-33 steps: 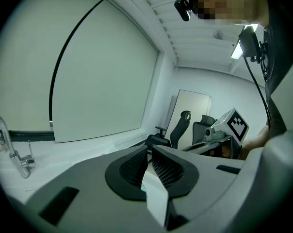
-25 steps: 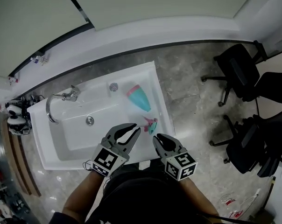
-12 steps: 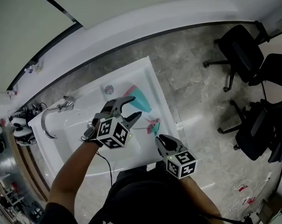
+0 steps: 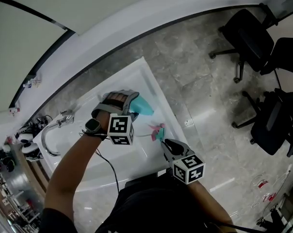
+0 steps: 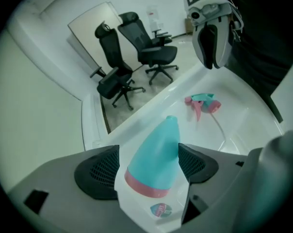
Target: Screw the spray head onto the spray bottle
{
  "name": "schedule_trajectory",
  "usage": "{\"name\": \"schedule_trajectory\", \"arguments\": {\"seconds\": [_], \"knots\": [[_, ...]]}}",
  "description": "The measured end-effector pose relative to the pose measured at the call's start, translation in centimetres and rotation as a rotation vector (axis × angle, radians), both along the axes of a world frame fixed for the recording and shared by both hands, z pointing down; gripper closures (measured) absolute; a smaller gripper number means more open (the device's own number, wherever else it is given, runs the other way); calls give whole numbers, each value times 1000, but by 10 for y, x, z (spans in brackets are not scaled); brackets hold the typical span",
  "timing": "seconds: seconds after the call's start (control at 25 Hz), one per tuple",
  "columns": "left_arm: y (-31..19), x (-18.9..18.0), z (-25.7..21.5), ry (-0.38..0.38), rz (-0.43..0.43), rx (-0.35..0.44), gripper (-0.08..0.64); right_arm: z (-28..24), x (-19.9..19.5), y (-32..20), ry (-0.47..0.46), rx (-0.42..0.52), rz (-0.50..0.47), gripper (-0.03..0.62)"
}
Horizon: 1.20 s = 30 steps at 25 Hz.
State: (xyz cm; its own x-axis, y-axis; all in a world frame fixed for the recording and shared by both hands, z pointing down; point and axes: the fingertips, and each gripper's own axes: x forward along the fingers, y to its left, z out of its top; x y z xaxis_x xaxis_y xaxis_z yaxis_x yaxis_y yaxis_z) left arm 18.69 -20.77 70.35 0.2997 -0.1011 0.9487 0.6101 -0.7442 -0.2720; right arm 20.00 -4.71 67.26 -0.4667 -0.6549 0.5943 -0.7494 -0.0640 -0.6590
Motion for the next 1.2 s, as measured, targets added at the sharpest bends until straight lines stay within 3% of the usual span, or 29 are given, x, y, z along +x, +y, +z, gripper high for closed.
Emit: {"name": "schedule_trajectory", "arguments": {"seconds": [0.16,0.44,0.76,1.04,1.2], "knots": [[-1,-2,18,-88,29,-19,190,7,2,-2,-4,-17,-3,552],[-5,-17,56,-239,-51,-110,138,17,6,-10,0,-49,-11,552],[-1,-26,75,-302,-15,-144,98,38,1,-13,47,-131,-48,552],[0,-32,81,-339,-37,-178,89,62,-4,-18,110,-235,-37,459],[1,-32,80,-344,1,-160,91,73,-7,-26,151,-296,-41,411]]}}
